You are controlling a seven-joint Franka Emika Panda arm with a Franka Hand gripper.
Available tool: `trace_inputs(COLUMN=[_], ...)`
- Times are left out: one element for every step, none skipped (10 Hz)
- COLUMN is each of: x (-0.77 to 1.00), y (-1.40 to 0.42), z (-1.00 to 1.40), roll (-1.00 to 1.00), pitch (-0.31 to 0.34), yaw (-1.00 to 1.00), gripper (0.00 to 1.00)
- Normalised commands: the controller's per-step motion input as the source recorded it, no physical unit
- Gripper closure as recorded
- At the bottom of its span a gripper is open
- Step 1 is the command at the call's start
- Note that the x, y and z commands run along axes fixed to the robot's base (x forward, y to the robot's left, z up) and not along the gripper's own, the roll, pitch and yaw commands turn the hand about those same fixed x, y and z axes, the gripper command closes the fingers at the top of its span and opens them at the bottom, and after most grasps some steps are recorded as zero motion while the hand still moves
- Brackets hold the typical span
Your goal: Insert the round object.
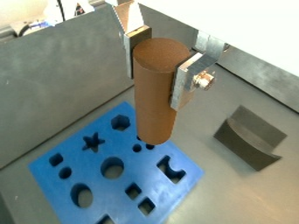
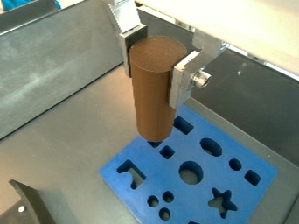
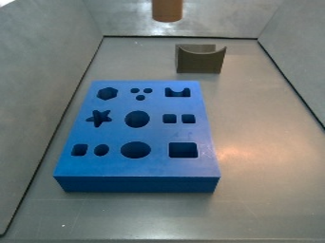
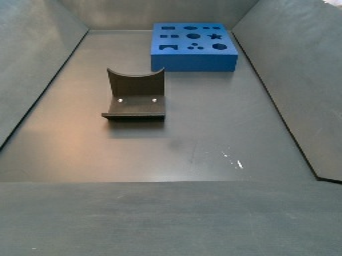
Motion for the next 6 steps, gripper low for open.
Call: trace_inputs(x=[-0.39,-0.45,-0.41,-0.35,-0.26,-0.21], y=[0.0,-0.02,-0.06,-0.11,-0.16,-0.26], z=[-0.93,-0.91,-0.91,-0.89,-0.83,-0.8], roll=[0.13,0.1,0.08,0.08,0.02,0.06], pitch=[-0.096,-0.131,-0.16,-0.181,-0.229,-0.246], yaw=[-0.11,-0.12,-0.11,-0.13,-0.07,-0.01], gripper=[1.0,1.0,1.0,1.0,1.0,1.0])
